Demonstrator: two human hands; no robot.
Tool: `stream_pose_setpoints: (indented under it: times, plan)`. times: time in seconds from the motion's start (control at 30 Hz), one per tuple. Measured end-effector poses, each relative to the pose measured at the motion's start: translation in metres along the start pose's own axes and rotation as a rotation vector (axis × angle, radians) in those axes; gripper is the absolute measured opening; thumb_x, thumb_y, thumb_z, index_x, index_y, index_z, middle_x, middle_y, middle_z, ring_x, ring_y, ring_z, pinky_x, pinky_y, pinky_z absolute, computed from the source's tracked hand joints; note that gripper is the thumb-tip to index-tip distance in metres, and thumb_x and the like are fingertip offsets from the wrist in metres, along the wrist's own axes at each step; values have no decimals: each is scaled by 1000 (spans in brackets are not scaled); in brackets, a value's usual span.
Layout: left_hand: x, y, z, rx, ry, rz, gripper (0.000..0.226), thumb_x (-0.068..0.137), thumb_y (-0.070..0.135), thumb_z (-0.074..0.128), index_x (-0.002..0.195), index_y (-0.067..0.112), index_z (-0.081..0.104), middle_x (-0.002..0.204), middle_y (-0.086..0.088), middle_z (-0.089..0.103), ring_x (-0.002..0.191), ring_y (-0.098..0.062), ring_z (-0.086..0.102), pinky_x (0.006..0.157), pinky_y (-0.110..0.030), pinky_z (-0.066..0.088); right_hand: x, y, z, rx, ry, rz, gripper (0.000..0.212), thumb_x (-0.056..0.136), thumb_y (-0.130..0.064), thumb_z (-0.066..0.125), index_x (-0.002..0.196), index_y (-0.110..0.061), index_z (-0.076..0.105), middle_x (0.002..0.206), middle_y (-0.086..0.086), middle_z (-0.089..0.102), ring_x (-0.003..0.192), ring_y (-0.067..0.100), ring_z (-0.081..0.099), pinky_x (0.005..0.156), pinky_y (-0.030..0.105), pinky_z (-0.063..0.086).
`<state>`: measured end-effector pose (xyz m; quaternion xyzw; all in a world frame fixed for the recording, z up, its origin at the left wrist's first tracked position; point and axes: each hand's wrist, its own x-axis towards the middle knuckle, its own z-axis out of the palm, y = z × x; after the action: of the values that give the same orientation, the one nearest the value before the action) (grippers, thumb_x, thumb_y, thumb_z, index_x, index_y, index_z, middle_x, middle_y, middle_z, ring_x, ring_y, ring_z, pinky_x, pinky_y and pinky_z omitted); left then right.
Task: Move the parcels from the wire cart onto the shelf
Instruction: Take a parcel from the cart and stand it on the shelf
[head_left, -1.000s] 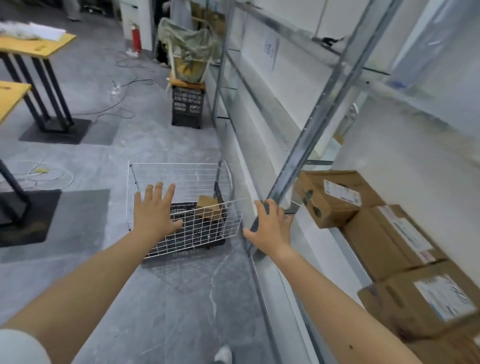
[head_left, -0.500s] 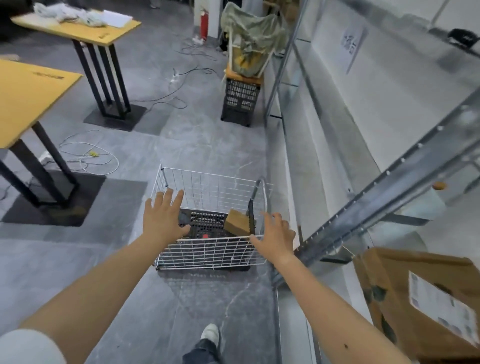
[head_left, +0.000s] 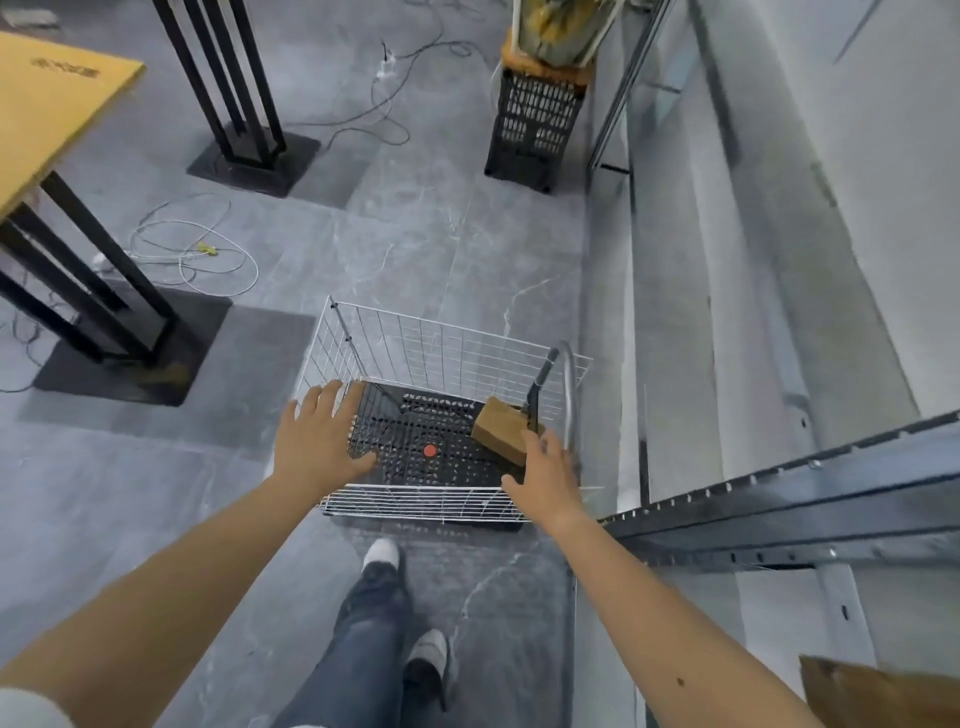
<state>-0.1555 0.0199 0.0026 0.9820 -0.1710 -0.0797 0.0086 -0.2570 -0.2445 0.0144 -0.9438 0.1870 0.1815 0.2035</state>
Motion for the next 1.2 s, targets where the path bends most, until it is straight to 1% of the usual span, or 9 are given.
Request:
stream_pose_setpoints:
  times: [0.13, 0.27, 0.4, 0.57, 0.67, 0.87, 1.0, 1.1, 1.2]
  plan:
    - [35, -15, 23, 33, -85, -19, 98, 76, 65, 55, 150, 21, 9, 154, -6, 21, 141, -27, 20, 112, -45, 21, 41, 0, 16, 9, -55, 29, 65, 91, -31, 58, 146, -19, 25, 146, 12, 26, 126, 36, 37, 103, 43, 39]
    - [73, -28, 47, 32, -175, -35, 96, 78, 67, 50, 150, 23, 5, 155, -5, 17, 142, -25, 18, 114, -44, 20, 87, -6, 28, 0, -94, 87, 61, 91, -31, 58, 143, -18, 28, 148, 12, 23, 128, 36, 37, 103, 45, 41]
    - [111, -34, 70, 62, -247, -8, 95, 79, 68, 46, 150, 22, 4, 156, -4, 15, 142, -25, 16, 115, -45, 20, 130, -10, 41, 41, -136, 139, 58, 91, -28, 57, 141, -15, 30, 147, 14, 24, 128, 36, 36, 102, 46, 41]
    - [143, -31, 99, 2, -293, 18, 95, 78, 63, 54, 150, 20, 10, 154, -6, 20, 141, -27, 20, 114, -46, 21, 169, -3, 65, 55, -193, 185, 55, 91, -26, 58, 138, -14, 31, 148, 14, 22, 127, 37, 35, 102, 45, 40]
    - [159, -25, 118, -43, -312, 4, 96, 76, 62, 56, 150, 20, 12, 153, -5, 22, 140, -26, 22, 113, -46, 22, 193, 6, 81, 48, -216, 195, 56, 91, -28, 59, 138, -14, 32, 147, 12, 24, 128, 36, 35, 103, 44, 40]
    - [170, -10, 169, -58, -369, -21, 96, 79, 64, 53, 151, 22, 5, 155, -4, 17, 142, -24, 17, 116, -43, 19, 241, 34, 115, -15, -275, 206, 59, 90, -31, 60, 139, -16, 32, 144, 10, 30, 124, 33, 39, 99, 45, 45]
    - [186, -5, 203, -31, -416, -79, 97, 79, 67, 49, 150, 24, -2, 156, -3, 12, 144, -23, 12, 117, -42, 15, 276, 51, 140, -15, -287, 202, 66, 89, -31, 62, 144, -15, 29, 147, 11, 28, 130, 33, 35, 101, 45, 44]
    - [203, 2, 229, -71, -392, -99, 98, 77, 66, 52, 150, 24, 1, 155, -2, 16, 142, -22, 15, 117, -41, 17, 302, 62, 159, -25, -294, 187, 67, 89, -31, 64, 144, -13, 31, 146, 12, 32, 130, 33, 38, 100, 45, 45]
    - [217, 12, 254, -76, -374, -72, 100, 76, 65, 55, 150, 23, 3, 154, -3, 17, 142, -23, 17, 116, -43, 19, 326, 72, 178, -41, -280, 179, 65, 87, -33, 66, 139, -12, 35, 142, 12, 36, 125, 32, 42, 99, 44, 45]
